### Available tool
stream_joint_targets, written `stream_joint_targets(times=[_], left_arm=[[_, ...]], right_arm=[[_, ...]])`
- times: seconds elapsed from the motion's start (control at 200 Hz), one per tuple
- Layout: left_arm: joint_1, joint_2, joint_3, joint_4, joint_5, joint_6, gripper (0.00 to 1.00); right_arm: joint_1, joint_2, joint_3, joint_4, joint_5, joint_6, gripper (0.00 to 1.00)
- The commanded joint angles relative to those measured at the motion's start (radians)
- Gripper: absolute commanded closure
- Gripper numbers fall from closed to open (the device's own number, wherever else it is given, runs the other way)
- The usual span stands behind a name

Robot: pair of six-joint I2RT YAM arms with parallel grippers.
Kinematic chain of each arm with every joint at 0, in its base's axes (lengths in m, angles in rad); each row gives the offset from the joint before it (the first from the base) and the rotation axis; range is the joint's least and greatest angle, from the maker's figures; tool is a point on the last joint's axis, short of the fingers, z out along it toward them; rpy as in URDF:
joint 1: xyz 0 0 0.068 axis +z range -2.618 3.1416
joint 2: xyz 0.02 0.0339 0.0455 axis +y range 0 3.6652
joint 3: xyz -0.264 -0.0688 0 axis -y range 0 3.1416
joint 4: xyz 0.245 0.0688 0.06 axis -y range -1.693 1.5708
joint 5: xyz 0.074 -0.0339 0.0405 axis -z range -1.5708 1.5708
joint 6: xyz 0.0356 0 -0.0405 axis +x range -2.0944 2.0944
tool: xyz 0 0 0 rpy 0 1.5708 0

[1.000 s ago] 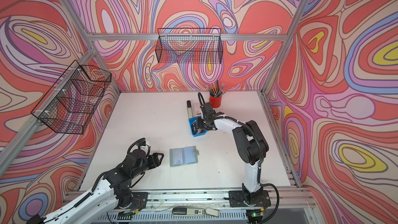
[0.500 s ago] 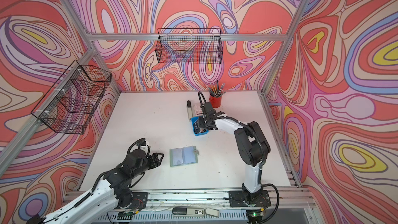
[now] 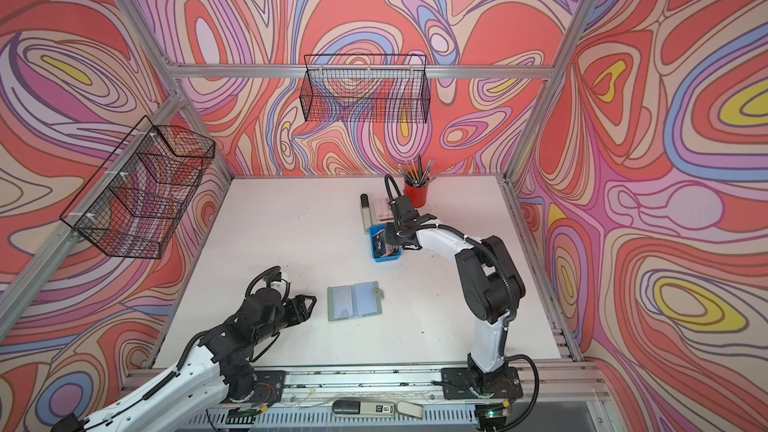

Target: Put the credit cards into the card holder

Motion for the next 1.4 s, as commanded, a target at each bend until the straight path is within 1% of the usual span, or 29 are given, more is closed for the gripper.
stream_joint_targets(times=[0.0,0.11,0.175,0.3,0.391,0.481,0.651,0.801,0.911,0.952,0.977,1.022,1.067,1.152,1.257,1.312,1.397], left_arm=[[0.006,-0.009,0.008,0.006,-0.003,0.004,0.34],[0.006,-0.008,0.008,0.006,-0.005,0.004,0.34],[0.006,-0.007,0.009,0.005,-0.004,0.004,0.34],[0.006,-0.007,0.007,0.006,-0.002,0.004,0.34],[0.006,-0.007,0.007,0.007,-0.003,0.003,0.34],[0.006,-0.007,0.007,0.007,-0.003,0.004,0.34],[0.006,-0.007,0.011,0.006,0.002,0.005,0.34],[0.006,-0.011,0.015,0.008,0.019,0.005,0.34],[0.006,-0.014,0.008,0.028,0.045,-0.005,0.34],[0.006,-0.016,0.003,0.042,0.059,-0.014,0.34],[0.006,-0.016,-0.001,0.051,0.067,-0.021,0.34],[0.006,-0.016,-0.009,0.071,0.083,-0.034,0.34],[0.008,-0.013,-0.018,0.090,0.095,-0.044,0.34],[0.008,0.000,-0.021,0.111,0.118,-0.048,0.34],[0.010,0.020,-0.020,0.134,0.149,-0.045,0.34],[0.010,0.032,-0.023,0.142,0.159,-0.050,0.34],[0.010,0.055,-0.023,0.159,0.166,-0.057,0.35]], right_arm=[[-0.002,-0.027,-0.006,-0.017,0.022,-0.008,0.74],[-0.002,-0.034,-0.009,-0.017,0.032,-0.009,0.74],[-0.002,-0.037,-0.009,-0.019,0.037,-0.012,0.75],[-0.003,-0.042,-0.009,-0.024,0.049,-0.012,0.86],[-0.002,-0.045,-0.008,-0.029,0.058,-0.014,0.91],[-0.002,-0.052,-0.006,-0.036,0.069,-0.014,1.00],[-0.003,-0.108,-0.020,-0.053,0.118,0.006,1.00],[-0.002,-0.272,-0.070,-0.048,0.112,0.065,1.00],[0.015,-0.427,-0.209,0.052,0.037,0.163,1.00],[0.043,-0.489,-0.268,0.105,0.013,0.203,1.00],[0.073,-0.529,-0.307,0.133,0.019,0.232,1.00],[0.138,-0.598,-0.372,0.192,0.070,0.276,1.00],[0.231,-0.656,-0.441,0.260,0.128,0.320,1.00],[0.369,-0.720,-0.575,0.425,0.190,0.414,1.00],[0.530,-0.700,-0.703,0.624,0.294,0.506,1.00],[0.592,-0.663,-0.740,0.704,0.333,0.543,1.00],[0.651,-0.597,-0.813,0.895,0.357,0.588,1.00]])
